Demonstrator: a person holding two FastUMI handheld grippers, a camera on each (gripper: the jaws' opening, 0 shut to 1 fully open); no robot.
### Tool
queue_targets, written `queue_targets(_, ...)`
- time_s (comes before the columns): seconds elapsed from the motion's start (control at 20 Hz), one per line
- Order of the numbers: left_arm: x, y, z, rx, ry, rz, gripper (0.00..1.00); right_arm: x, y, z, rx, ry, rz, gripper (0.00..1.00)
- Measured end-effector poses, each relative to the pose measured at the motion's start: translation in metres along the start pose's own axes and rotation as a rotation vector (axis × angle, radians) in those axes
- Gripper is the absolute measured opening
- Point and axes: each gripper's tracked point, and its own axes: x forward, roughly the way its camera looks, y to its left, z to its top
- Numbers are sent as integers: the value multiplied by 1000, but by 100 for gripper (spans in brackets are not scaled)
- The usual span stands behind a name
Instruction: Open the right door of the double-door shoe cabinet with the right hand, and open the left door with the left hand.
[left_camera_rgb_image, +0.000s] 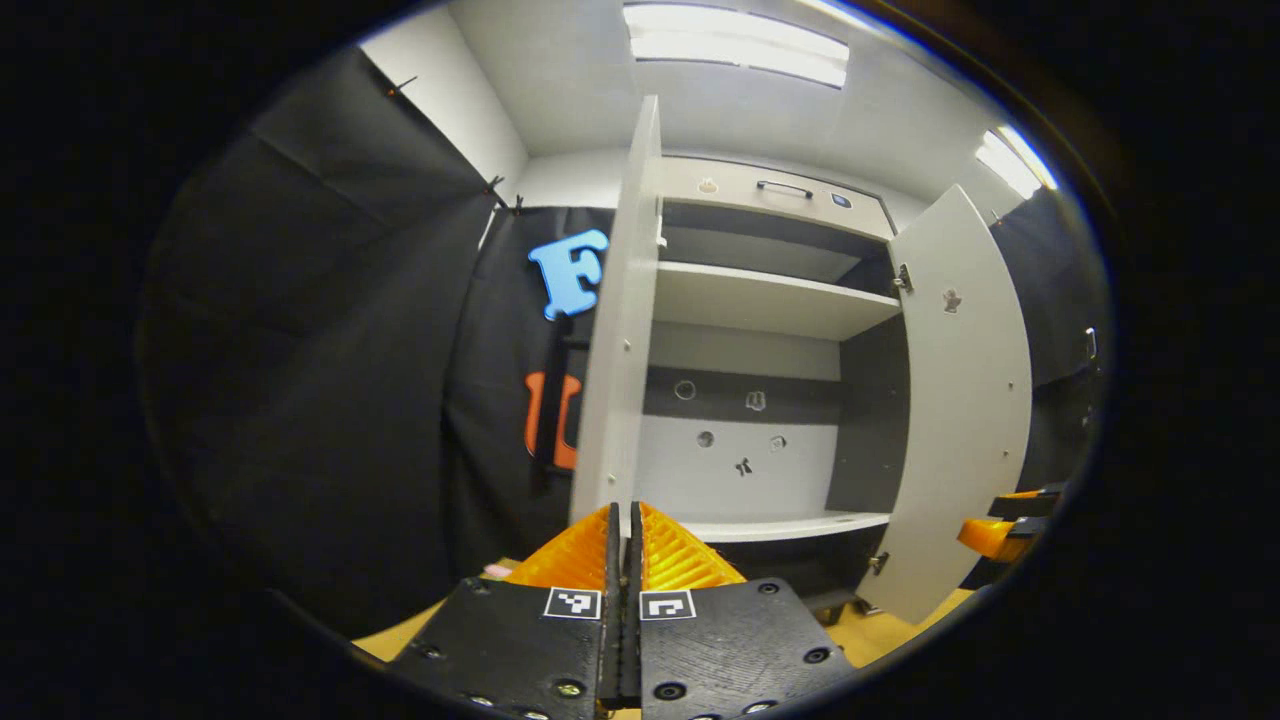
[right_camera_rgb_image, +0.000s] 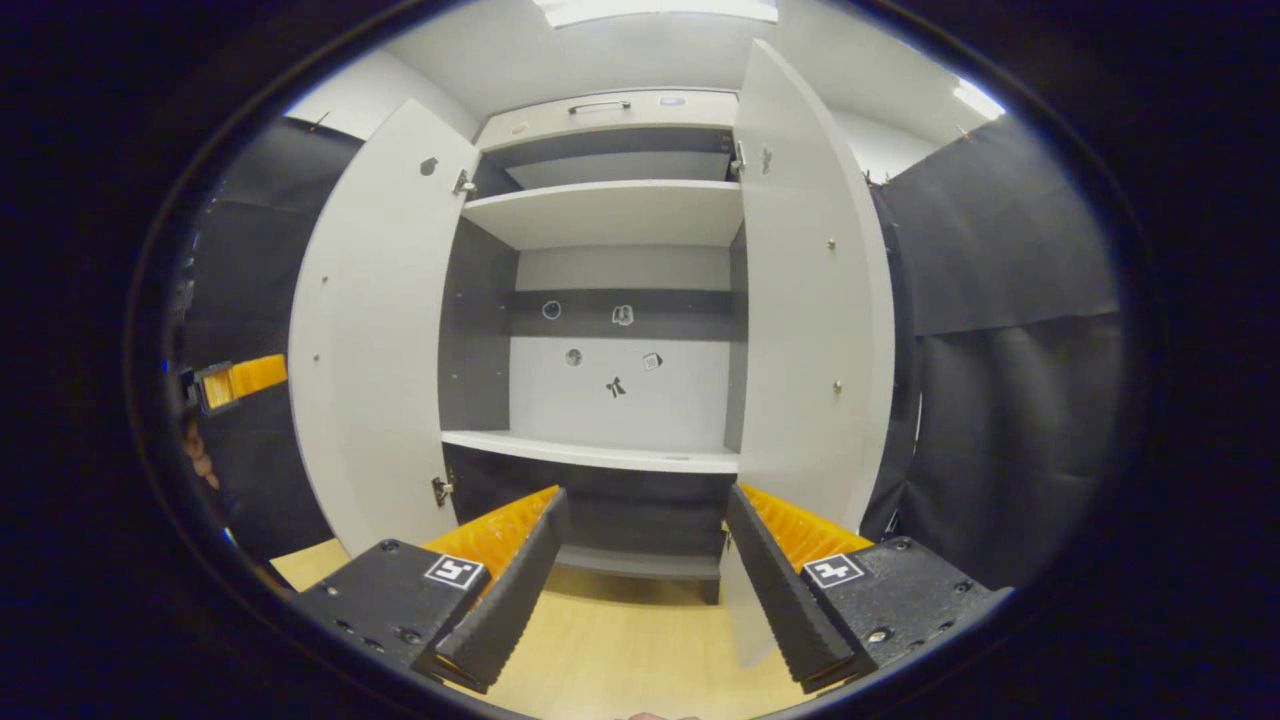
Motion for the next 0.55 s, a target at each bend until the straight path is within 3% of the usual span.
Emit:
queue_targets(0.1, 10, -10, -10, -12, 8, -8, 0, -6, 10, -2, 19, 6, 26, 100)
queue_targets(0.3, 22, -27, -17, 11, 23, -41, 0, -19, 6, -1, 28, -5, 7, 99)
queue_targets(0.4, 25, -35, -14, 23, 13, -51, 18, -23, -1, 0, 31, -9, -16, 100)
queue_targets(0.45, 26, -41, -16, 32, 20, -63, 50, -24, -5, 0, 37, -11, -27, 100)
queue_targets(0.55, 25, -51, -20, 41, 41, -90, 69, -25, -11, -2, 56, -9, -39, 100)
